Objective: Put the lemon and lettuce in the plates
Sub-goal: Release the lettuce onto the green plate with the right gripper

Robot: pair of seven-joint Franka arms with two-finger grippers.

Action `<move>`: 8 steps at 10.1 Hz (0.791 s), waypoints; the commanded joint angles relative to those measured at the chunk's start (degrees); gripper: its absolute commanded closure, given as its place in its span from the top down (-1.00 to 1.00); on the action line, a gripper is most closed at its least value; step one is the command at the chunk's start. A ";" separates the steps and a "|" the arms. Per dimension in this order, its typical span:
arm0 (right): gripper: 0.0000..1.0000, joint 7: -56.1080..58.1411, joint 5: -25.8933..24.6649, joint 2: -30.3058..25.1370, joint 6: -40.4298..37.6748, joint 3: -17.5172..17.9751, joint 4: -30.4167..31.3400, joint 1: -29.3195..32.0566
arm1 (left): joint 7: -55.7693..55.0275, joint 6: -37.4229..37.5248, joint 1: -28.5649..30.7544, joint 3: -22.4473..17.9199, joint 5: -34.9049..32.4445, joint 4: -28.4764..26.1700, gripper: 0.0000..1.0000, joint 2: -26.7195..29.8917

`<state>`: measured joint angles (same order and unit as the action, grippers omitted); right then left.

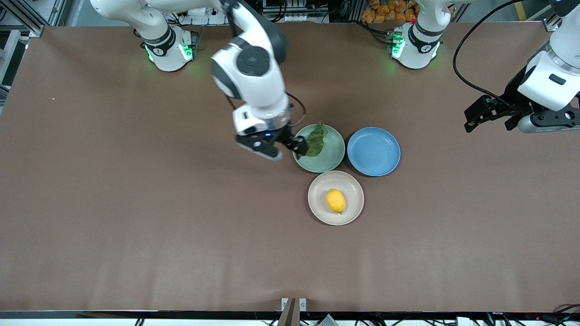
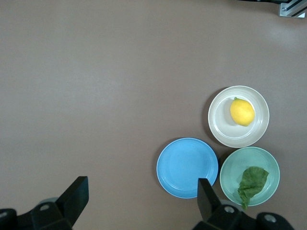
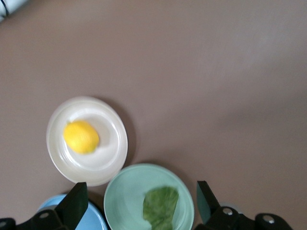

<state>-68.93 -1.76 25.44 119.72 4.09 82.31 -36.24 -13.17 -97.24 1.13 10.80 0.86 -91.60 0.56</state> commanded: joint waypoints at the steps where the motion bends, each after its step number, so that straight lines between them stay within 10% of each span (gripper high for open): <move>1: 1.00 7.46 -0.18 -6.43 -5.26 0.83 1.18 5.72 | 1.39 1.26 -0.25 0.09 -0.50 1.42 1.00 -0.56; 8: 1.00 39.79 2.90 -20.06 -22.22 1.01 1.18 25.14 | 3.15 1.96 0.28 0.18 -1.04 1.42 1.00 -0.47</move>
<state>-35.10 -0.45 8.30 99.95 4.17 81.97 -15.06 -11.24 -97.04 1.12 10.89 0.78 -91.54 0.47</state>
